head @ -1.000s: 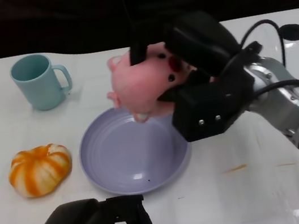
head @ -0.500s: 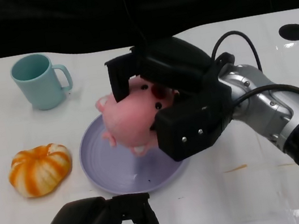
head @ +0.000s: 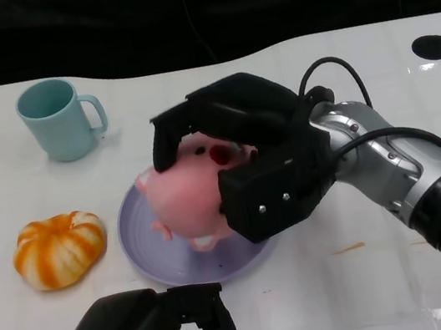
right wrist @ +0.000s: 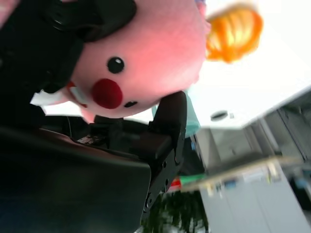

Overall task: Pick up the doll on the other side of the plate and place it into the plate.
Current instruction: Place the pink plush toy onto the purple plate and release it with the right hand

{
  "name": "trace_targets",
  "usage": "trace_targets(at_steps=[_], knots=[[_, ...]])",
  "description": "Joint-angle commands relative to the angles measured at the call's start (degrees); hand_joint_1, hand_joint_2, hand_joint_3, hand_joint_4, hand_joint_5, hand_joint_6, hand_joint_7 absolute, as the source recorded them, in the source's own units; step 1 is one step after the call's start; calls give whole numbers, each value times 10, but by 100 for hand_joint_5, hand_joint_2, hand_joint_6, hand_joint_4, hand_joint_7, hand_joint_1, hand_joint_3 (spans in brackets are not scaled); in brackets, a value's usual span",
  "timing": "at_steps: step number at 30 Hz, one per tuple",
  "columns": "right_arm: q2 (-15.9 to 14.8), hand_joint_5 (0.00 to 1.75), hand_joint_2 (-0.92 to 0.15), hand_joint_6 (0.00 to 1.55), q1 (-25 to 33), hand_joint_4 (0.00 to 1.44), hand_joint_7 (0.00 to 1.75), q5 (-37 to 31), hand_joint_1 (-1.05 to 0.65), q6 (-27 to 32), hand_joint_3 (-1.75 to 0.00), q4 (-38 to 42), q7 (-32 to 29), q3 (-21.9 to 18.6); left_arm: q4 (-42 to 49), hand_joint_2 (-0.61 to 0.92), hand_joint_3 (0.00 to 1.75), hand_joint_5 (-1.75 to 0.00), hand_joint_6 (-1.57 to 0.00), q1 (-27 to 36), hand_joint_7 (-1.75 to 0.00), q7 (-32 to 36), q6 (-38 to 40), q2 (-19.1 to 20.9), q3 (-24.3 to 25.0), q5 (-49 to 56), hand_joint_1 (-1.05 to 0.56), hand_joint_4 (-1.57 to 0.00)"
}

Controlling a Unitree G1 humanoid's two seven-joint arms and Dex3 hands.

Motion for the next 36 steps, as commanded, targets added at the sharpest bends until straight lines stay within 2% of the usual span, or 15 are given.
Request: trace_targets(at_steps=[1,4,10,22,31,36], knots=[[-22,39,-89,26,-38,15,1,-5,-68,26,-6,-25,68,10,-7,64,82,-143,-75,-1,-115,0,4,3,4,-3,-21,-74],[-34,30,-92,17,-48,2,0,-1,-85,47,-5,-45,129,17,-7,65,81,-143,-75,-1,-115,0,3,3,5,-3,-21,-73],[-46,17,-92,11,-49,0,0,2,-94,62,-9,-78,184,17,-5,66,79,-143,-75,-2,-115,1,3,3,6,-3,-20,-73],[-59,12,-92,7,-37,0,0,19,-99,66,-10,-121,192,-2,-8,68,76,-142,-76,-2,-115,-5,14,2,5,-3,-20,-73],[-85,17,-92,7,-6,0,1,66,-93,83,-11,-183,202,-44,3,70,73,-143,-76,-10,-115,0,6,7,10,-10,-20,-73],[-114,23,-92,10,30,2,2,93,-88,94,-11,-231,210,-66,11,69,74,-145,-75,-12,-116,1,1,10,13,-11,-20,-73]])
